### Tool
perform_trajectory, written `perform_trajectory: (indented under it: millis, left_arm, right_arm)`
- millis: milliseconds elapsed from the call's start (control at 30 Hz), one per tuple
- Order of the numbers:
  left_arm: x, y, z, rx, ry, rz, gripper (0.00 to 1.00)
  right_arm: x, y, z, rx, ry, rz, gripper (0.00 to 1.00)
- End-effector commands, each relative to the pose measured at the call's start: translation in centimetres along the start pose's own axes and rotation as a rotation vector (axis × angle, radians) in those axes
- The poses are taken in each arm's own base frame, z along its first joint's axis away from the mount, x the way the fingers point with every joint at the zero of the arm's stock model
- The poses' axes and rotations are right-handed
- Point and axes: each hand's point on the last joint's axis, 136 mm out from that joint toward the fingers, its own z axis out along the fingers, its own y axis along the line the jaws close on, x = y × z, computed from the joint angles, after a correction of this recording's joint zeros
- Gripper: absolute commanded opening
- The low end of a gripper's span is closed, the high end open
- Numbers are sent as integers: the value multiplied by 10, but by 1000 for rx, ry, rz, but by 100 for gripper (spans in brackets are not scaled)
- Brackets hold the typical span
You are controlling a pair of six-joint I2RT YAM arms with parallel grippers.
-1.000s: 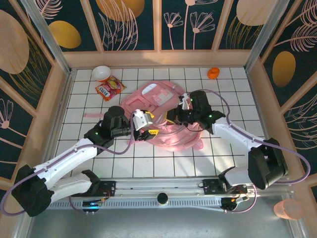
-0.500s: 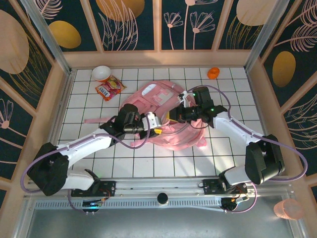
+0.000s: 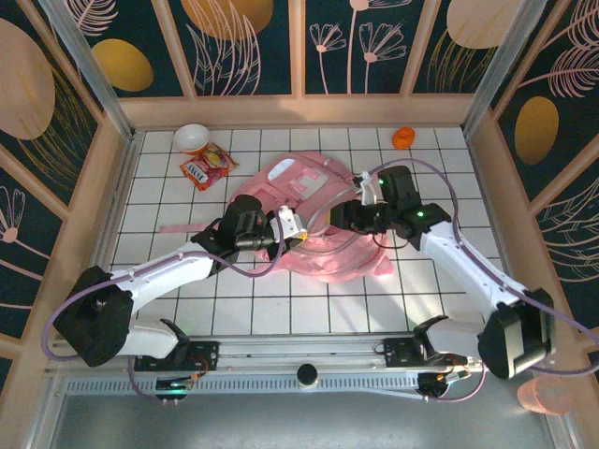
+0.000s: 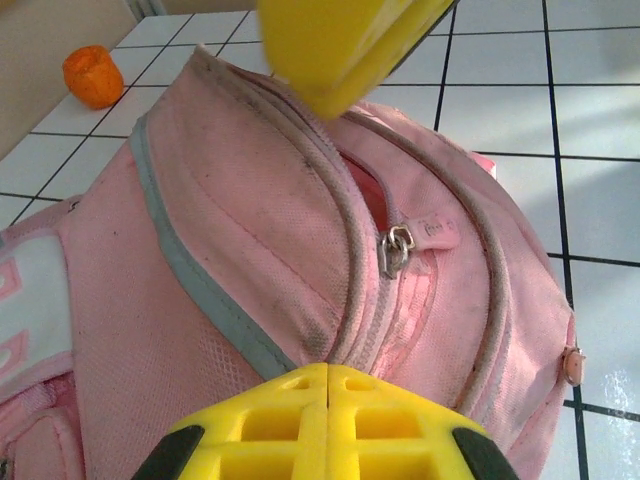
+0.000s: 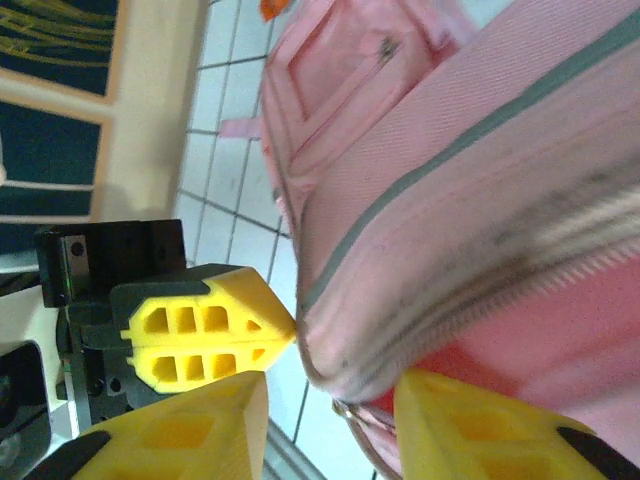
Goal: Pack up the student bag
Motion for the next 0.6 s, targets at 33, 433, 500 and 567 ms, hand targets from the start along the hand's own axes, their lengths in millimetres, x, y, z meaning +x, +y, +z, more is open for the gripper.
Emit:
perform_trajectory:
  millis: [33,433,500,567]
  left_arm:
    - [-23,5,-5,-24,-80,-5,0]
    - [-5,-12,-5,70,8,154,50]
    - [1,-13,-3,73,39,216,56]
    - [6,-16,2,74,70,300,59]
  right_arm:
    - [7,-8,-25,180,-66,-97,41]
    - [30,-11,-11,174,-74,-122,42]
    - [26,-8,-14,157,-84,-120,42]
    - [24,-8,-16,147,-92,-114,42]
